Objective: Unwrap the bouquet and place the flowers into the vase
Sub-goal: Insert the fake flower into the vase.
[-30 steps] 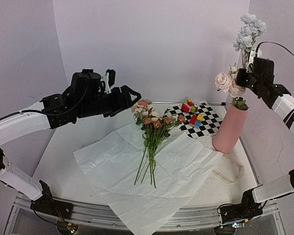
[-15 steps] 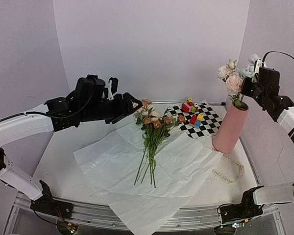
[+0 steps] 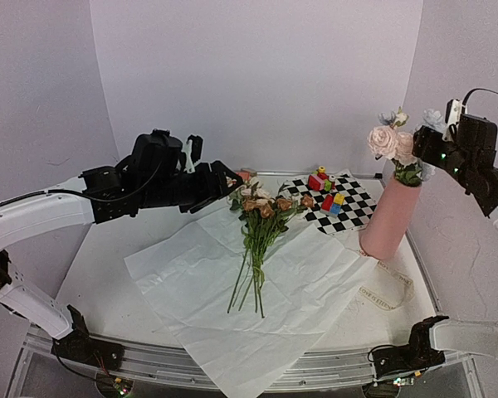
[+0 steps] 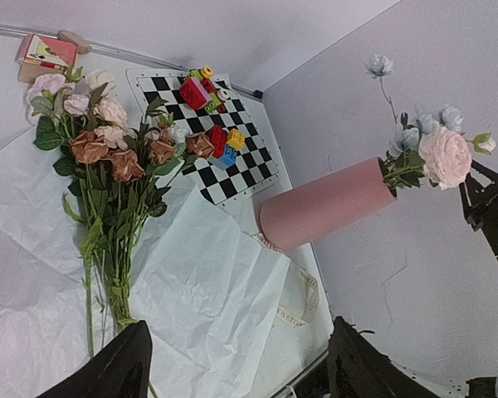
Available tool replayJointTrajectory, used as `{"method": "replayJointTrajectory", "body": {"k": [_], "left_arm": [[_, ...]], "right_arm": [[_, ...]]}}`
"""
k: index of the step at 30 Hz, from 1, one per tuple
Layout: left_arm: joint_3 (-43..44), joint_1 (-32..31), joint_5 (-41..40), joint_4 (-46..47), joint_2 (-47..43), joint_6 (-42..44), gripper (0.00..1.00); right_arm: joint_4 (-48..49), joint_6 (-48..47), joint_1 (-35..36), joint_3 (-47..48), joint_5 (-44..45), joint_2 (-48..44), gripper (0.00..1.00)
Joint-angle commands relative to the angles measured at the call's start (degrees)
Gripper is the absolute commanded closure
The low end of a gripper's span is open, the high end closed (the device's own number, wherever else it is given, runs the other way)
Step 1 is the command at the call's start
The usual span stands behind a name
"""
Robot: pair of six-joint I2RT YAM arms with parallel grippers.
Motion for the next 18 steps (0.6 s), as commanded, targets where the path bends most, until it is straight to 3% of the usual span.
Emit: {"method": "replayJointTrajectory", "body": {"k": [1, 6, 12, 18], "left_arm": [[2.0, 0.0, -2.2, 0.7, -0.5, -0.2, 0.26], [1.2, 0.0, -4.4, 0.5, -2.0, 0.7, 0.26], [0.2, 0.7, -6.6, -2.1, -2.9, -0.8, 0.25], [-0.8, 1.0, -3.7, -2.6, -0.4, -2.9, 0.24]], "right_arm": [[-6.8, 4.6, -0.2, 5.1, 1.5, -2.6, 0.07], [-10.8, 6.7, -0.2, 8.1, 1.8, -5.0, 0.03], [-14.4, 5.2, -0.2, 10.9, -15.4, -6.2, 0.02], [-20.4, 11.8, -0.1, 9.2, -33.1, -4.0, 0.02]]}}
